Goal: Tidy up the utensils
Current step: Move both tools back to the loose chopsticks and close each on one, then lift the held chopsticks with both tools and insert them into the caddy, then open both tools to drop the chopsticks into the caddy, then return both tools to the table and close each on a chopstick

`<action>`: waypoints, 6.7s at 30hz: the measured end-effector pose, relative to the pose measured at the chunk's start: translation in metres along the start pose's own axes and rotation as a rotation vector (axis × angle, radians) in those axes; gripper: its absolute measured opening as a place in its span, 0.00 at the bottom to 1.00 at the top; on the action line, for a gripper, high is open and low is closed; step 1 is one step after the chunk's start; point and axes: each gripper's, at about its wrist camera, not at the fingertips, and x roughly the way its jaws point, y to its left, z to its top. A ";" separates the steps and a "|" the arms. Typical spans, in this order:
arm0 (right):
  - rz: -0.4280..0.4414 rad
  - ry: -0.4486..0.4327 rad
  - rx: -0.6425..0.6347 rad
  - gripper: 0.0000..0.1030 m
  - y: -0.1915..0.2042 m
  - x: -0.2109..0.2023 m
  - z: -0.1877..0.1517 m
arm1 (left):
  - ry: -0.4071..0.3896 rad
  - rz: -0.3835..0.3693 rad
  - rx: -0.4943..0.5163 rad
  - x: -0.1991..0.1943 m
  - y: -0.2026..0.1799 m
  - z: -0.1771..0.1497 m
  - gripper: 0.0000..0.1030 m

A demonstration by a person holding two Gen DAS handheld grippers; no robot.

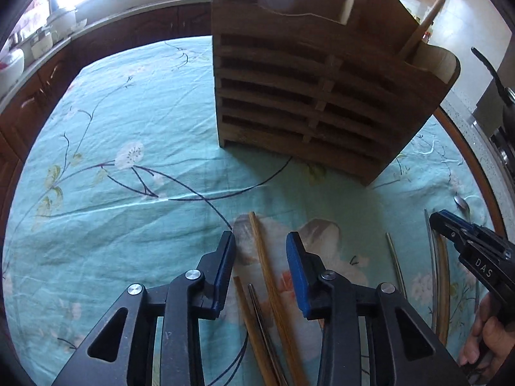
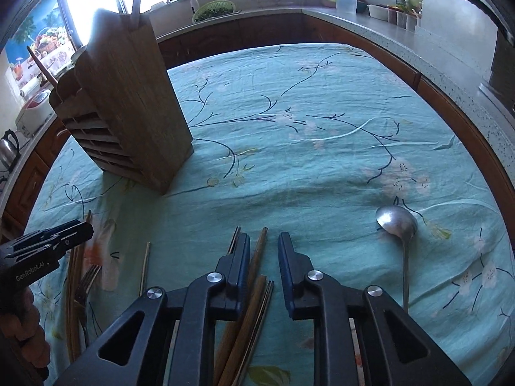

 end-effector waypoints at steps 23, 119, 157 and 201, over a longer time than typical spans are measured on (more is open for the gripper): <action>0.266 -0.188 0.133 0.04 -0.013 -0.103 -0.004 | -0.156 -0.180 -0.032 -0.063 0.015 -0.023 0.03; 0.359 -0.635 0.210 0.72 -0.006 -0.157 0.096 | -0.619 -0.191 -0.170 -0.139 0.065 0.042 0.63; 0.122 -0.332 0.095 0.98 -0.022 -0.136 -0.099 | -0.274 -0.002 -0.192 -0.154 0.054 -0.151 0.87; 0.025 -0.011 -0.038 0.07 -0.012 -0.044 -0.056 | -0.022 0.075 0.060 -0.033 0.005 -0.074 0.39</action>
